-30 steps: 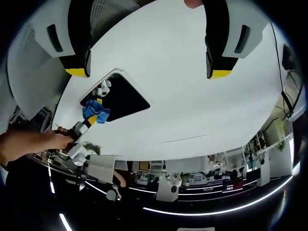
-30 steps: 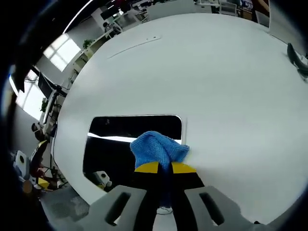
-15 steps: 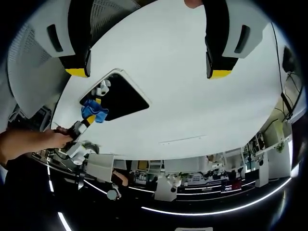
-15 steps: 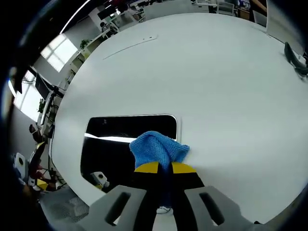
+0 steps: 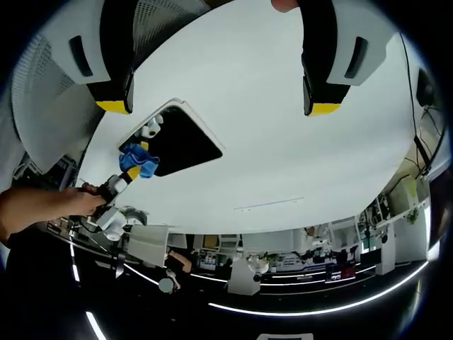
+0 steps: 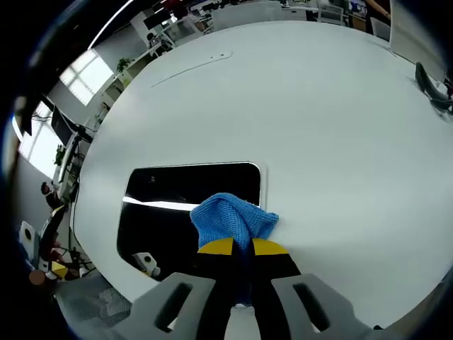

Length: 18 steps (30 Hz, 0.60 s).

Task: Wipe the mirror surface with the cleaning cloth until all visible marks leave the cleaned area.

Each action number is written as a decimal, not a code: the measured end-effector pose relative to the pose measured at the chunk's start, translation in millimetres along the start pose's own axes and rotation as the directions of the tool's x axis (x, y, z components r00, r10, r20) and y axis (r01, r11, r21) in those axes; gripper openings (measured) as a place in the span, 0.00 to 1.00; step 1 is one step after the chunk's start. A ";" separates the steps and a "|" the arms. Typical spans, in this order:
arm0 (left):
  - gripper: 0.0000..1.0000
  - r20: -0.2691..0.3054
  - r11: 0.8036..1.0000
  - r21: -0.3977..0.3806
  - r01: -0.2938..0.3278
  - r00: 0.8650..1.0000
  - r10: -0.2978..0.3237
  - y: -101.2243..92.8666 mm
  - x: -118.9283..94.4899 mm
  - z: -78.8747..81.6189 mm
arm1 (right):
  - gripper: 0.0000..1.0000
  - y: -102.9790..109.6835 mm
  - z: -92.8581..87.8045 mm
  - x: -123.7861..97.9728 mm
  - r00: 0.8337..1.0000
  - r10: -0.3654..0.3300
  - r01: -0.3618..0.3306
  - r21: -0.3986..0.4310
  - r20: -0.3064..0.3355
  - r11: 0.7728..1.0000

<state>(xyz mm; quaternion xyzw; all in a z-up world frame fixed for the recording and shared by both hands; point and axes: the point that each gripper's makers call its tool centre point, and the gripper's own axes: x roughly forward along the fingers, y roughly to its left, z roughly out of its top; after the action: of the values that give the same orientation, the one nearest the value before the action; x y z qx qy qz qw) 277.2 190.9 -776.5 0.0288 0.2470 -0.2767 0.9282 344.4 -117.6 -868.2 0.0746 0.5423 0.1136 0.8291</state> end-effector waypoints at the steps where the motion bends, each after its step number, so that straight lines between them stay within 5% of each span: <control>1: 0.99 0.000 1.000 0.001 0.001 1.000 -0.001 0.0 0.0 0.0 | 0.02 0.0 -0.3 0.0 1.000 -0.001 0.001 0.001 0.001 1.000; 18: 0.99 -0.003 1.000 0.001 0.015 1.000 -0.015 -3.7 0.2 -5.1 | 0.02 3.9 -19.6 -10.8 1.000 -0.007 0.007 0.025 0.008 1.000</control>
<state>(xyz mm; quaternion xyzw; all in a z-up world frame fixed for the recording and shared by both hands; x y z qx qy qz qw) 273.1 188.6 -780.8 0.0277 0.2485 -0.2835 0.9258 321.8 -116.8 -865.5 0.0836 0.5406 0.1035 0.8307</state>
